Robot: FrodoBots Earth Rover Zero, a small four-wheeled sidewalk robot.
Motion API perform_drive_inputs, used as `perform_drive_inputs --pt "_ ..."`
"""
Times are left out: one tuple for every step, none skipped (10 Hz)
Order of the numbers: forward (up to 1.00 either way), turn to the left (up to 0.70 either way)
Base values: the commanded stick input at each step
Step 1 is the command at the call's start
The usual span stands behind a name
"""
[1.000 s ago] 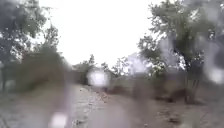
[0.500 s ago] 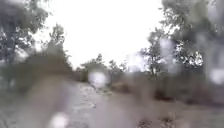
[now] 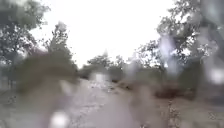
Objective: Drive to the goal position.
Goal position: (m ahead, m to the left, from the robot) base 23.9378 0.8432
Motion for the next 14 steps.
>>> perform_drive_inputs --pt "0.70 0.14" --pt "0.70 0.14" --pt "0.70 0.14" --pt "0.70 0.14" --pt "0.70 0.14" --pt "0.70 0.12" --pt "0.70 0.05" --pt "0.70 0.00" --pt "0.70 0.00" --pt "0.70 0.00" --pt "0.70 0.00" --pt "0.70 0.00" --pt "0.70 0.00" --pt "0.70 0.00"
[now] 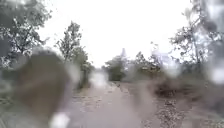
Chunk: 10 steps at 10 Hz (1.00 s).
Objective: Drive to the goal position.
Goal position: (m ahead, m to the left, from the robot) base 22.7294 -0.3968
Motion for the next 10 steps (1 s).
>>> perform_drive_inputs --pt "0.70 0.00" --pt "0.70 0.00" --pt "0.68 0.00" --pt "0.63 0.00" --pt "0.60 0.00" --pt "0.60 0.00" --pt "0.60 0.00" --pt "0.60 0.00" --pt "0.60 0.00" --pt "0.54 0.00"
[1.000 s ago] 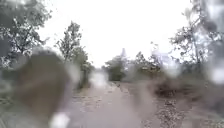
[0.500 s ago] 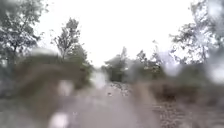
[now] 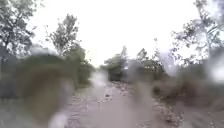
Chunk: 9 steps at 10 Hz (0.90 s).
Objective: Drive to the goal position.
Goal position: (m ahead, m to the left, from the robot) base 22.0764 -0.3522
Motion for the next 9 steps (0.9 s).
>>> perform_drive_inputs --pt "0.45 0.00" --pt "0.45 0.00" --pt "0.45 0.00" --pt "0.45 0.00" --pt "0.45 0.00" --pt "0.45 0.18" --pt "0.45 0.27" --pt "0.45 0.27" --pt "0.45 0.27"
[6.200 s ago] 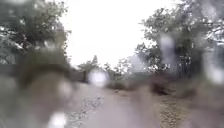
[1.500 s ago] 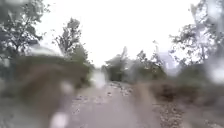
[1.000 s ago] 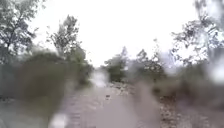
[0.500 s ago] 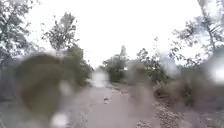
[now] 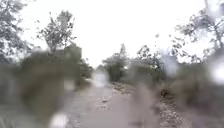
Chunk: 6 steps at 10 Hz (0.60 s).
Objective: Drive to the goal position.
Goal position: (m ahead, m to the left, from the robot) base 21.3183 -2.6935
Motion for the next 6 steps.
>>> perform_drive_inputs --pt "0.45 0.27" --pt "0.45 0.27" --pt "0.45 0.27" --pt "0.45 0.27" --pt "0.45 0.27" --pt "0.45 0.27"
